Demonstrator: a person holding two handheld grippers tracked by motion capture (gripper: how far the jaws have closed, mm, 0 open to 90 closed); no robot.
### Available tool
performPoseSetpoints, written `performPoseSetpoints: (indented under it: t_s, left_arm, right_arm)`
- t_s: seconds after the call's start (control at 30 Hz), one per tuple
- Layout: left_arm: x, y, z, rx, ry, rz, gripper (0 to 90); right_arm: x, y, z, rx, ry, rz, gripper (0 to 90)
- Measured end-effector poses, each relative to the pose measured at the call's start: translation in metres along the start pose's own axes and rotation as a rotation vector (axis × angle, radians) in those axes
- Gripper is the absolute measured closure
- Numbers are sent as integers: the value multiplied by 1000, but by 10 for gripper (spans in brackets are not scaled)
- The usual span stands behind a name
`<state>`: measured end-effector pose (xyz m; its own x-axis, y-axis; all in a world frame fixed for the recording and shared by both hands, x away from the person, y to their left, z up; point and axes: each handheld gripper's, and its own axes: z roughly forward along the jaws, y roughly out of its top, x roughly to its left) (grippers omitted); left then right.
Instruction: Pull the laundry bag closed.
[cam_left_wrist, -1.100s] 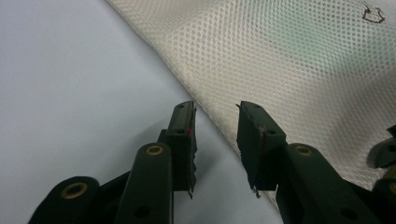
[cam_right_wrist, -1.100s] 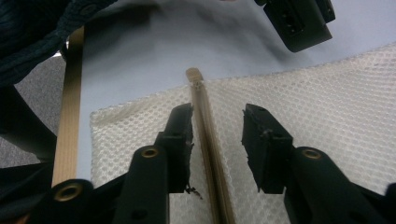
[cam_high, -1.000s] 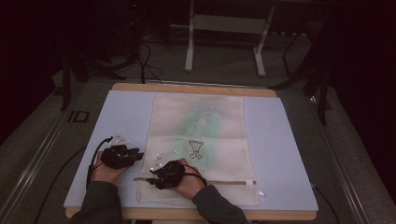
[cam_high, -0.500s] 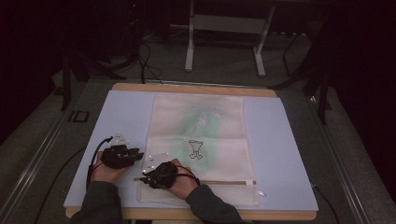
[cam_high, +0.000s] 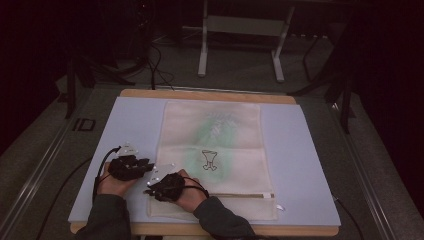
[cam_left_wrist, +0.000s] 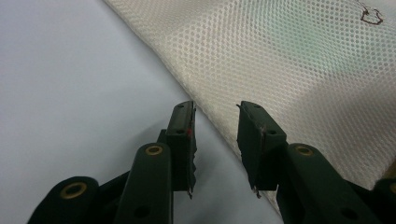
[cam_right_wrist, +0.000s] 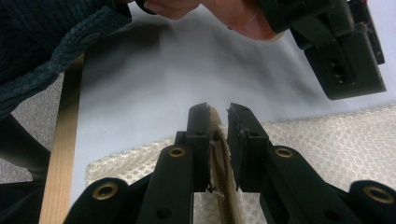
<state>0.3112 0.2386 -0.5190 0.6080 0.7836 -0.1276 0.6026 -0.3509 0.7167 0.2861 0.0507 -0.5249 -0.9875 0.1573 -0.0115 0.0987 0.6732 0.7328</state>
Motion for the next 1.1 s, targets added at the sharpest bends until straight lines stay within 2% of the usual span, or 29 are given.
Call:
performPoseSetpoints:
  t_s: [0.37, 0.73, 0.83, 1.03, 1.1]
  left_arm:
    - [2, -1, -2, -12, 3, -15, 660]
    - [3, -1, -2, -15, 4, -17, 658]
    - [3, -1, -2, -15, 4, -18, 658]
    - [4, -2, -4, -21, 7, -27, 660]
    - [4, -2, -4, -21, 7, -27, 660]
  right_arm:
    - [0, 6, 11, 13, 8, -3, 784]
    - [-1, 11, 26, 53, 15, -17, 796]
    - [-1, 13, 26, 66, -1, -14, 811]
    - [-3, 12, 19, 3, 23, 23, 810]
    - [-3, 13, 16, -8, 23, 22, 810]
